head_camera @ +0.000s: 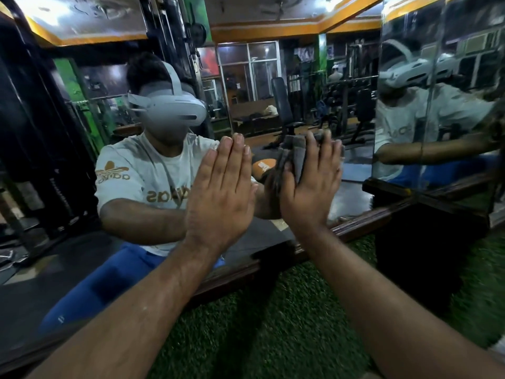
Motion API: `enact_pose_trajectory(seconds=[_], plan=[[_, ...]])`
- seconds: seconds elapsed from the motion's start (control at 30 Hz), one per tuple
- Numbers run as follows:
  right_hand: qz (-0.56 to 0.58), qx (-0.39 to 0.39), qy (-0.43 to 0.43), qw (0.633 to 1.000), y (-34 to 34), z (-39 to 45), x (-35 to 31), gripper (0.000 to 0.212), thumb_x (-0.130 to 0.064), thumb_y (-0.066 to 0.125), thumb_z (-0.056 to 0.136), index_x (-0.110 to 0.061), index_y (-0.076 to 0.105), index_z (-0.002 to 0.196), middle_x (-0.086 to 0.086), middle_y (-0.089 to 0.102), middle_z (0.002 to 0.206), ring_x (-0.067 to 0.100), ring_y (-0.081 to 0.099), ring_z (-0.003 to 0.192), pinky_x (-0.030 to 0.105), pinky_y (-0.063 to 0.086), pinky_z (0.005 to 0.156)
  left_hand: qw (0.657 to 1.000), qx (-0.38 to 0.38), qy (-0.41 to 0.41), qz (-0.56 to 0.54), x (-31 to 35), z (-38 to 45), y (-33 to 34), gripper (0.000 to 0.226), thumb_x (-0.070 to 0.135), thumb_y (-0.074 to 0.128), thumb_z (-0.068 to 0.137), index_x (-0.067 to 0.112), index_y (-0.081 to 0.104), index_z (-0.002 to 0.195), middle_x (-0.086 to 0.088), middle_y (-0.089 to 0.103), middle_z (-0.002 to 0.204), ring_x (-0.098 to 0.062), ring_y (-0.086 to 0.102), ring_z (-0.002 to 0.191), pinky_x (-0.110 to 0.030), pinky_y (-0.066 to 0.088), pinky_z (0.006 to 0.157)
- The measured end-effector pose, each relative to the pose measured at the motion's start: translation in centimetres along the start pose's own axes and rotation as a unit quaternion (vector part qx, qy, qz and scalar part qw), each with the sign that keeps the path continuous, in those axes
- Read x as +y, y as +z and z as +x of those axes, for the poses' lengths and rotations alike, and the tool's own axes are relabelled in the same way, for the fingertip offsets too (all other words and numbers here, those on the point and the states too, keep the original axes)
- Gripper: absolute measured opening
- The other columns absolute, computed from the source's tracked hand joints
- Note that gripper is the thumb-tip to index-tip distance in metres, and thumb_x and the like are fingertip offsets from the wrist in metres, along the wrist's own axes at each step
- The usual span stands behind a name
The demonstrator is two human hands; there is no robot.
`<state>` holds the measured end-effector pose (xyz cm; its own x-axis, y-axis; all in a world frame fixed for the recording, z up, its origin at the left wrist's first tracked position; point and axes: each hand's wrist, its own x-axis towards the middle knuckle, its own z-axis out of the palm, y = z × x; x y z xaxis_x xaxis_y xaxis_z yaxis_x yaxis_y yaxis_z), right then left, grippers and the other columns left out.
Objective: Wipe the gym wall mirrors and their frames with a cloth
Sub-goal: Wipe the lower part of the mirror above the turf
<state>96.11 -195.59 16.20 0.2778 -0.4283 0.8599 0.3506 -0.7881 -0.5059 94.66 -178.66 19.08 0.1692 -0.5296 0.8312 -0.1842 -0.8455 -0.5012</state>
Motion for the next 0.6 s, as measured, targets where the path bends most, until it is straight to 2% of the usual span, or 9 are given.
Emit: enact_pose_trajectory(seconds=[0.07, 0.13, 0.17, 0.23, 0.33, 0.37, 0.4, 0.5, 0.6], plan=[[-0.015, -0.034, -0.117, 0.992, 0.1, -1.2, 0.1, 0.066, -0.044, 0.039, 0.101, -0.016, 0.037, 0.160, 0.015, 0.022, 0.170, 0.034, 0.011, 0.160, 0.060, 0.012, 0.126, 1.000, -0.002, 0.003, 0.000, -0.1, -0.1, 0.0, 0.062, 0.032, 0.034, 0.110, -0.005, 0.021, 0.157, -0.025, 0.016, 0.165, -0.038, 0.015, 0.154, -0.051, 0.016, 0.126], [-0.048, -0.084, -0.242, 0.965, -0.4, -3.5, 2.6, 0.063, -0.047, 0.036, 0.103, -0.020, 0.034, 0.161, 0.015, 0.024, 0.169, 0.033, 0.013, 0.160, 0.063, 0.016, 0.124, 1.000, 0.005, 0.007, -0.008, -0.3, 0.0, -0.1, 0.061, 0.027, 0.041, 0.107, -0.005, 0.024, 0.156, -0.024, 0.019, 0.165, -0.038, 0.017, 0.154, -0.051, 0.017, 0.126], [-0.065, -0.102, -0.268, 0.956, -0.9, -4.4, 4.3, 0.064, -0.047, 0.039, 0.103, -0.022, 0.032, 0.161, 0.014, 0.025, 0.170, 0.032, 0.013, 0.160, 0.065, 0.019, 0.123, 1.000, 0.008, 0.007, -0.019, -0.4, 0.0, -0.3, 0.061, 0.023, 0.044, 0.105, -0.005, 0.026, 0.156, -0.024, 0.021, 0.164, -0.037, 0.018, 0.154, -0.051, 0.018, 0.126], [-0.074, -0.098, -0.208, 0.971, -1.3, -5.3, 6.5, 0.068, -0.043, 0.046, 0.099, -0.022, 0.031, 0.162, 0.013, 0.023, 0.171, 0.031, 0.009, 0.161, 0.066, 0.021, 0.121, 0.999, 0.003, 0.009, -0.043, -0.2, -0.6, -0.9, 0.062, 0.019, 0.047, 0.101, -0.004, 0.028, 0.156, -0.024, 0.021, 0.164, -0.036, 0.018, 0.154, -0.051, 0.019, 0.125], [-0.013, -0.027, 0.045, 0.999, -0.4, -3.9, 3.6, 0.069, -0.045, 0.039, 0.101, -0.017, 0.028, 0.163, 0.013, 0.015, 0.173, 0.033, 0.005, 0.161, 0.065, 0.018, 0.123, 0.999, -0.021, 0.023, -0.033, 0.2, -3.4, -1.7, 0.066, 0.021, 0.046, 0.100, -0.004, 0.025, 0.157, -0.023, 0.018, 0.166, -0.034, 0.015, 0.155, -0.049, 0.015, 0.127], [-0.004, -0.018, 0.072, 0.997, 0.1, -3.7, 1.8, 0.070, -0.047, 0.036, 0.102, -0.016, 0.027, 0.164, 0.013, 0.013, 0.173, 0.034, 0.005, 0.160, 0.065, 0.016, 0.124, 0.999, -0.024, 0.020, -0.030, 0.1, -4.3, -1.7, 0.065, 0.023, 0.045, 0.101, -0.004, 0.025, 0.156, -0.023, 0.018, 0.165, -0.034, 0.016, 0.155, -0.049, 0.014, 0.127], [-0.008, -0.016, 0.044, 0.999, 0.4, -4.0, 0.5, 0.070, -0.049, 0.035, 0.103, -0.015, 0.028, 0.164, 0.015, 0.013, 0.173, 0.034, 0.004, 0.160, 0.064, 0.014, 0.125, 0.999, -0.022, 0.013, -0.029, 0.0, -5.1, -1.5, 0.064, 0.024, 0.044, 0.102, -0.005, 0.026, 0.156, -0.023, 0.020, 0.165, -0.034, 0.017, 0.155, -0.049, 0.014, 0.127], [-0.030, -0.070, -0.130, 0.989, 0.7, -6.9, 0.9, 0.065, -0.050, 0.031, 0.107, -0.014, 0.033, 0.161, 0.014, 0.017, 0.171, 0.033, 0.006, 0.161, 0.061, 0.012, 0.126, 1.000, -0.015, 0.009, -0.020, -0.3, -5.8, -0.6, 0.063, 0.029, 0.041, 0.106, -0.004, 0.024, 0.157, -0.022, 0.021, 0.165, -0.034, 0.019, 0.154, -0.048, 0.014, 0.127], [-0.072, -0.112, -0.196, 0.972, -0.5, -8.8, 4.6, 0.065, -0.048, 0.039, 0.105, -0.020, 0.028, 0.162, 0.010, 0.015, 0.172, 0.030, 0.005, 0.161, 0.064, 0.017, 0.124, 1.000, -0.007, 0.014, -0.008, -0.1, -5.9, 0.0, 0.064, 0.031, 0.040, 0.106, -0.004, 0.023, 0.157, -0.022, 0.020, 0.165, -0.035, 0.018, 0.154, -0.049, 0.014, 0.127]])
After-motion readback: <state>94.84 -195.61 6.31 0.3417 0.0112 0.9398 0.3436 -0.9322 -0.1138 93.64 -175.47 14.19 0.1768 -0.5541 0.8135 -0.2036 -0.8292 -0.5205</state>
